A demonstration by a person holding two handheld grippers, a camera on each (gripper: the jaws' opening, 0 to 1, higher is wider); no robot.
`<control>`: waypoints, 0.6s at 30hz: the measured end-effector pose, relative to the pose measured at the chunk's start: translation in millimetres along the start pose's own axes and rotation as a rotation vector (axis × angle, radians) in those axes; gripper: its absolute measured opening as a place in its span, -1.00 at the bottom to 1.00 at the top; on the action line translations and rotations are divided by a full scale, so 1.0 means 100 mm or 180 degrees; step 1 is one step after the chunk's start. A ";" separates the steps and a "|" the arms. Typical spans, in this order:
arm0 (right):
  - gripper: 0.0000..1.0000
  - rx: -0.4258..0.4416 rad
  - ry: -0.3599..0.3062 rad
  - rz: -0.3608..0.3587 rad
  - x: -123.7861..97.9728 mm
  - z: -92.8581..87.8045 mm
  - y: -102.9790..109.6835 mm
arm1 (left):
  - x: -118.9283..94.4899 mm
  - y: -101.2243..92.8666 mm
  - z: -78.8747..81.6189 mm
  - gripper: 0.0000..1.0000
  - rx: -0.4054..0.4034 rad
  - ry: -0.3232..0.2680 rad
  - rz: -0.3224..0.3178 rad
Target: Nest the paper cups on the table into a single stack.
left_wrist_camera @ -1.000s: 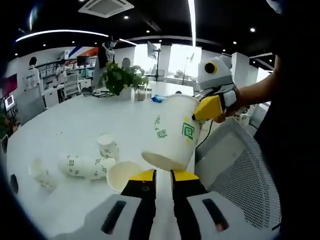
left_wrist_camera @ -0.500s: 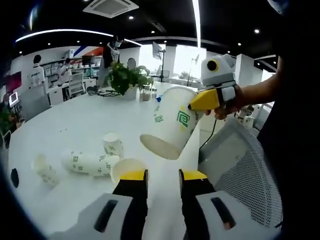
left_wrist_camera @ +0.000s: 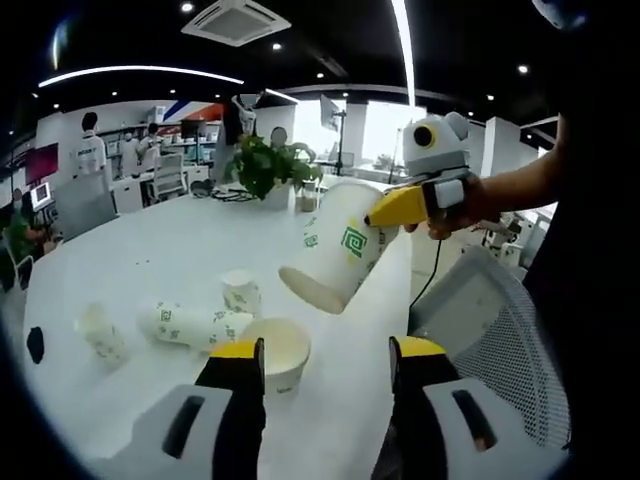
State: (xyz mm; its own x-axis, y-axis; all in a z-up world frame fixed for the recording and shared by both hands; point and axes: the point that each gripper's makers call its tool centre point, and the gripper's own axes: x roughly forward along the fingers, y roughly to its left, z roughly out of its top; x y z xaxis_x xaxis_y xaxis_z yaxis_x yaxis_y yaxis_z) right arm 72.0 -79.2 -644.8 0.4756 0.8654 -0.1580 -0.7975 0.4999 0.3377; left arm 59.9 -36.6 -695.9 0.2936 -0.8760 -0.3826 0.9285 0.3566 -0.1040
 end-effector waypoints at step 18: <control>-1.00 -0.0389 0.0462 -0.0005 0.21 -0.20 -0.12 | -0.17 0.08 0.09 0.46 -0.0170 -0.0240 0.0319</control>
State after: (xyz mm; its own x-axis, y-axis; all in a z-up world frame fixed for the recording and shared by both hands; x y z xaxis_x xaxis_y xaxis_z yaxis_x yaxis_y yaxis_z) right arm 84.3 -66.8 -671.0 0.4254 0.8560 -0.2937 -0.8401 0.4942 0.2236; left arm 64.8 -22.0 -681.9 0.4024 -0.8564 -0.3235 0.8808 0.4585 -0.1181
